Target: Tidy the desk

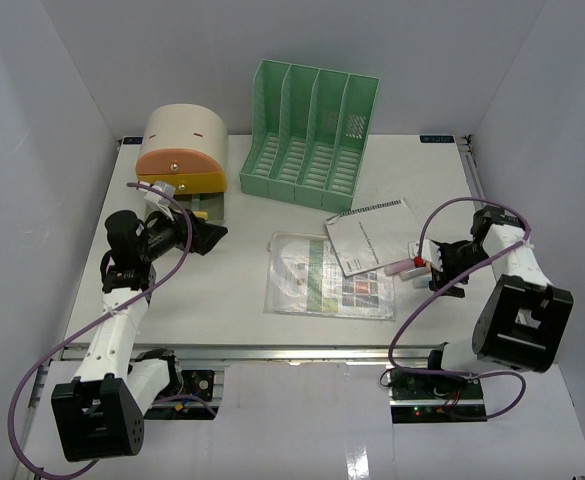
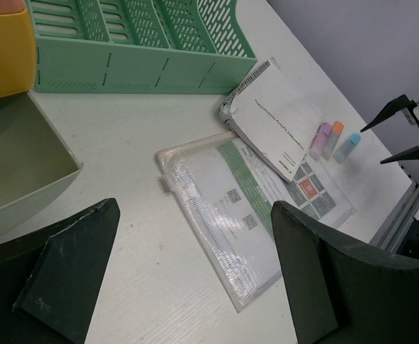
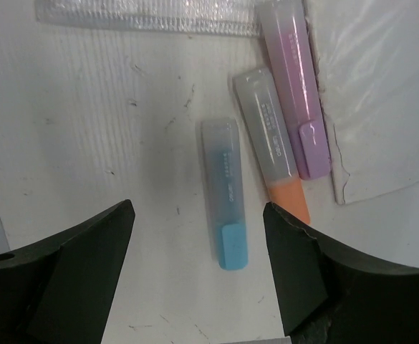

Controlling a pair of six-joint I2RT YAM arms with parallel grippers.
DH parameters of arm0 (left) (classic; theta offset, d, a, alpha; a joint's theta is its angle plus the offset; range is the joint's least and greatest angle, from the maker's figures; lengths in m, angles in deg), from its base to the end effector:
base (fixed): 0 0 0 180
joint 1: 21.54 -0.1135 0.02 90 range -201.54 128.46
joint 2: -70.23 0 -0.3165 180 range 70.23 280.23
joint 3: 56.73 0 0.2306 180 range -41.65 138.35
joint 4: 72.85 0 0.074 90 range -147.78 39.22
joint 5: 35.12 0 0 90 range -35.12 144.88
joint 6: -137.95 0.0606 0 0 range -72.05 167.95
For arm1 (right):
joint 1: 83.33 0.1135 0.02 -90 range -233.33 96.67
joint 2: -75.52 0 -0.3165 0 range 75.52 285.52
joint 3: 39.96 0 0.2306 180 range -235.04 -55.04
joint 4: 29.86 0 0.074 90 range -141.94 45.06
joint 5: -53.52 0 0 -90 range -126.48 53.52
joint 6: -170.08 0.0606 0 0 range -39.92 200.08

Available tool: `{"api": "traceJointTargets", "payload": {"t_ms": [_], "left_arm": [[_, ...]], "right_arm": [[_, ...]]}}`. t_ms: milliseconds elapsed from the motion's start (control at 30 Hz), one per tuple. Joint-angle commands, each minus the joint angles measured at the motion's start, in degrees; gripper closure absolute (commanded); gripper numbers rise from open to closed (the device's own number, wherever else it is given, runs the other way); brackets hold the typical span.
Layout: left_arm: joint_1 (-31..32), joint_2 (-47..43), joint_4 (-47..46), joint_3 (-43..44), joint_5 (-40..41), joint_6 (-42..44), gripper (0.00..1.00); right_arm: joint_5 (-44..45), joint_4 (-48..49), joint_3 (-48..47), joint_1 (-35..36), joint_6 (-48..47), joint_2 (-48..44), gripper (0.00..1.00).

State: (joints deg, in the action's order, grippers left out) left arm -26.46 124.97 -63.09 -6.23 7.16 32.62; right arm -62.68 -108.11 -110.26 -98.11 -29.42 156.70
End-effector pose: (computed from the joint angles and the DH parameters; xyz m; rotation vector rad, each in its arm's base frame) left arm 0.1818 -0.0294 0.3271 0.2826 1.7967 -0.8791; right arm 0.2001 -0.0251 0.2544 -2.0019 1.8369 0.2772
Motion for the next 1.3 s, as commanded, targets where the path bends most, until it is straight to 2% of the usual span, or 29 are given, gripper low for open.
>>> {"api": "traceJointTargets", "payload": {"t_ms": [0, 567, 967, 1100, 1167, 1267], "left_arm": [[0.4, -0.4, -0.6, 2.2, -1.7, 0.5, 0.02], [0.4, -0.1, -0.9, 2.2, -2.2, 0.3, 0.02], [0.9, 2.0, -5.0, 1.5, -9.1, -2.2, 0.02], [3.8, 4.8, -10.4, 0.2, -11.8, -7.2, 0.02], [6.9, 6.3, -13.2, -0.6, -11.9, -10.8, 0.02], [12.2, 8.6, -19.7, -3.6, -7.8, -20.8, 0.02]], "right_arm": [[2.7, -2.1, -4.6, -1.2, -9.7, 3.3, 0.21], [5.5, 8.3, -1.9, -1.0, -3.8, 13.2, 0.33], [5.6, 9.8, 0.2, -0.9, -2.1, 16.0, 0.44], [5.9, 9.8, 0.4, -0.8, -0.7, 17.6, 0.60], [5.7, 9.8, 0.8, -0.8, -0.2, 17.5, 0.73], [4.0, 9.4, 1.6, -0.8, 1.0, 15.3, 0.85]]}}
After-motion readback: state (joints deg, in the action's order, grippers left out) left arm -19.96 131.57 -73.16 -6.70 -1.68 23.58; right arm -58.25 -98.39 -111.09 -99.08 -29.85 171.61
